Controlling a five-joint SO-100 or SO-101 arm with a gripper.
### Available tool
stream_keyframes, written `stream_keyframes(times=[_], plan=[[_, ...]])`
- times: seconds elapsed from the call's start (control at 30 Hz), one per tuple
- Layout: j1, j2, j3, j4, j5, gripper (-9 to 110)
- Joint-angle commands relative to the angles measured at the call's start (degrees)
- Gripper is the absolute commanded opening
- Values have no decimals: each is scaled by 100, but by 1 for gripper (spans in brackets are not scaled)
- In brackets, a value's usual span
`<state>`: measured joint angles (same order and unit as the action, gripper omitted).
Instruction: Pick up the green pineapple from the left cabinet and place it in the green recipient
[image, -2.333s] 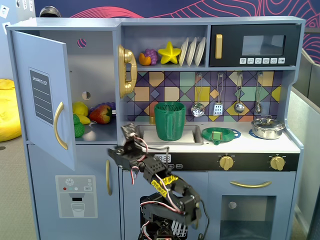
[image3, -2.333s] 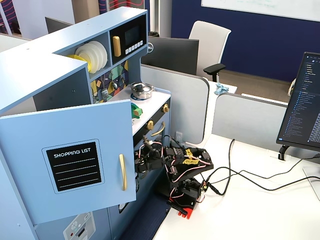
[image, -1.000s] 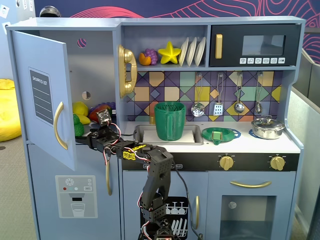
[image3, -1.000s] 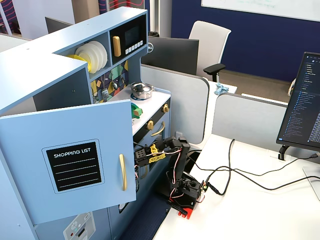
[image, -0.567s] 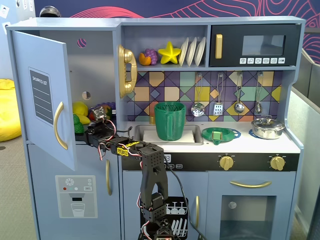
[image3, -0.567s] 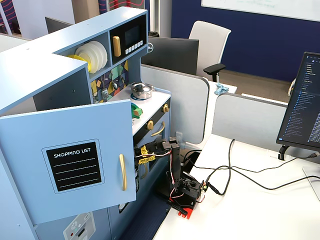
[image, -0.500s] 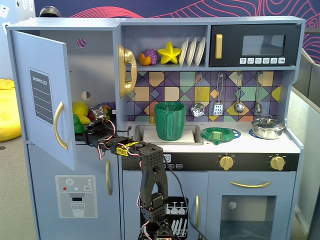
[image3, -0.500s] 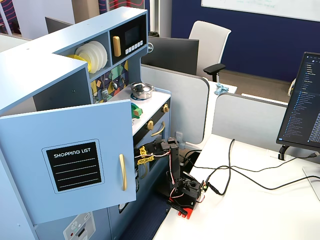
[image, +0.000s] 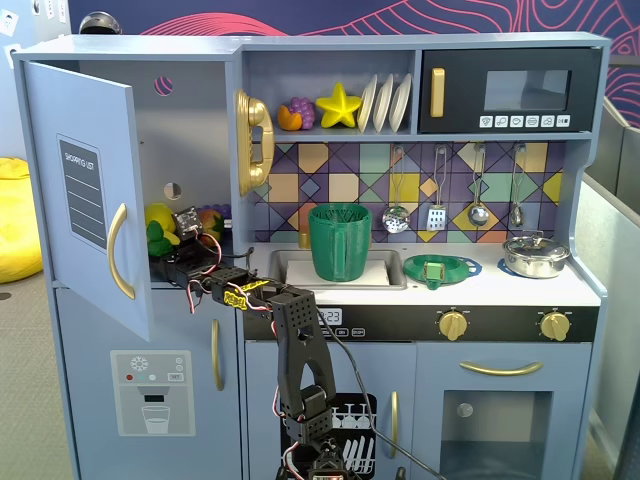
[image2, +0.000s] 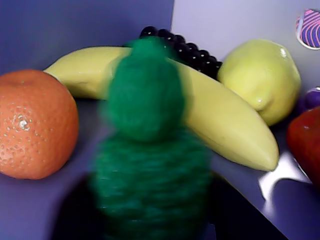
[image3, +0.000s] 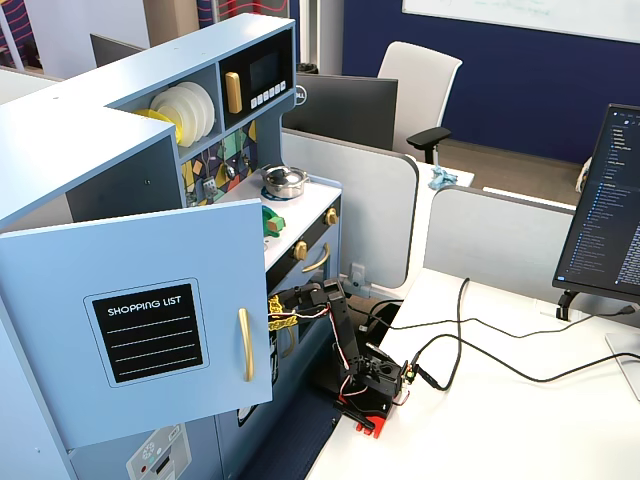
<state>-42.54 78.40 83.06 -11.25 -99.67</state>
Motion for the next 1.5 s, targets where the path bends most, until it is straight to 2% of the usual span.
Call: stream_keyframes(times=[0.0,0.17,0.3,0.47,0.67,0.87,1.0,1.13,1.27,1.47], plan=[[-158,176,-422,-44,-97,0],[-255,967,325,-123,-606,0],[-404,2672,1679,-193,-1362,0],[-527,4966,3234,158,-1652,0],[-70,6996,3902,2206,-1485,0],[905,8253,3639,4315,-1063,0],[1793,8543,2883,5748,-853,0],[2830,8332,2197,6363,-396,0],[3744,7620,1775,6135,9,0],[4280,5783,598,4966,167,0]])
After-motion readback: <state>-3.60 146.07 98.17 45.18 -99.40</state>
